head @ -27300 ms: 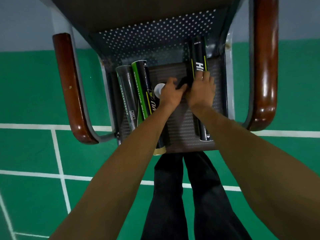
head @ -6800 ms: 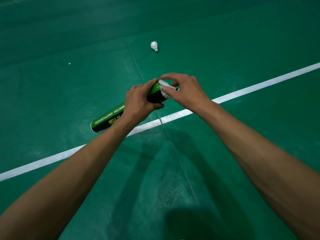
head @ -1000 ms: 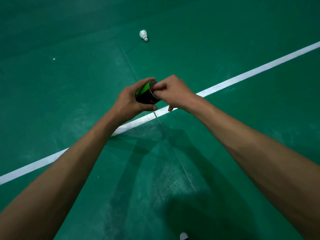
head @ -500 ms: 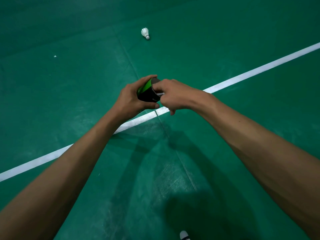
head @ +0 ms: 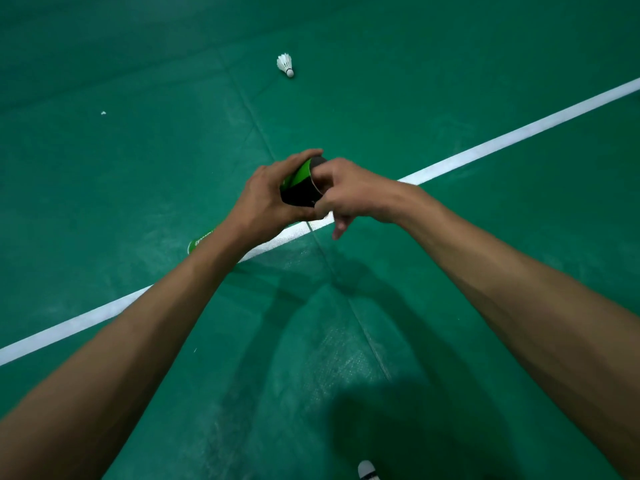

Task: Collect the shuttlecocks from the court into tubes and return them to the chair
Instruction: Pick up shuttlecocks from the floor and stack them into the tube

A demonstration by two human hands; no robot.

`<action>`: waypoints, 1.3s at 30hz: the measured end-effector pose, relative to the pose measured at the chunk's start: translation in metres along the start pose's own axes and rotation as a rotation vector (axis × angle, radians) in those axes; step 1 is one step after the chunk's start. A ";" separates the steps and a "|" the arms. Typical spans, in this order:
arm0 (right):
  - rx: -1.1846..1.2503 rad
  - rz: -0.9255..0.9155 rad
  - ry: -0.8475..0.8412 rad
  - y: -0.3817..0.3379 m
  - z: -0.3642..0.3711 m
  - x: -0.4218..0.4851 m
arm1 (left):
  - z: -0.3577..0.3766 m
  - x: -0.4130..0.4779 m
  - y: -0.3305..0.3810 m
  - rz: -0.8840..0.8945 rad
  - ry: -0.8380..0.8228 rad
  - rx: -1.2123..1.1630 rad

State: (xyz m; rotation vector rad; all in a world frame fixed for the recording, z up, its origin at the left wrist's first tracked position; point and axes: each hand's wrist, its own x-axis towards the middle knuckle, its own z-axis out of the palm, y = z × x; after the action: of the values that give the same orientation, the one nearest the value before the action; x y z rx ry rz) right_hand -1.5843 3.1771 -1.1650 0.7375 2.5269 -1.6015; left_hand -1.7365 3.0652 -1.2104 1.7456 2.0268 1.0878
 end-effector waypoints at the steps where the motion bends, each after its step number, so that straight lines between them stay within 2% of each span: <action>1: 0.034 -0.007 0.006 -0.002 -0.005 -0.001 | -0.002 0.001 -0.001 -0.009 0.000 -0.008; 6: -0.073 0.137 -0.120 -0.002 0.003 -0.001 | 0.005 0.002 -0.005 0.061 -0.068 0.044; 11: -0.118 0.214 -0.157 0.006 0.015 0.006 | 0.017 -0.001 -0.011 0.076 -0.091 0.088; 13: -0.091 0.205 -0.144 0.005 0.015 0.006 | 0.015 -0.003 -0.009 0.072 -0.066 0.081; 17: 0.123 0.143 -0.119 0.000 0.003 -0.001 | 0.006 0.001 -0.002 0.058 -0.051 0.060; 23: -0.064 0.260 -0.256 -0.002 0.013 -0.001 | 0.014 -0.010 -0.001 0.078 -0.107 0.103; 27: -0.110 0.302 -0.270 -0.001 0.020 0.003 | 0.015 -0.012 -0.008 0.065 -0.126 0.132; 39: 0.078 0.271 -0.273 0.009 0.022 0.003 | 0.012 -0.015 0.004 0.097 -0.075 0.261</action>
State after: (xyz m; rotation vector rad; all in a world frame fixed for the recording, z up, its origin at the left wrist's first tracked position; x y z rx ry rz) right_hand -1.5878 3.1628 -1.1838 0.7704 2.0878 -1.5908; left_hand -1.7225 3.0560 -1.2198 1.9954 2.1366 0.7979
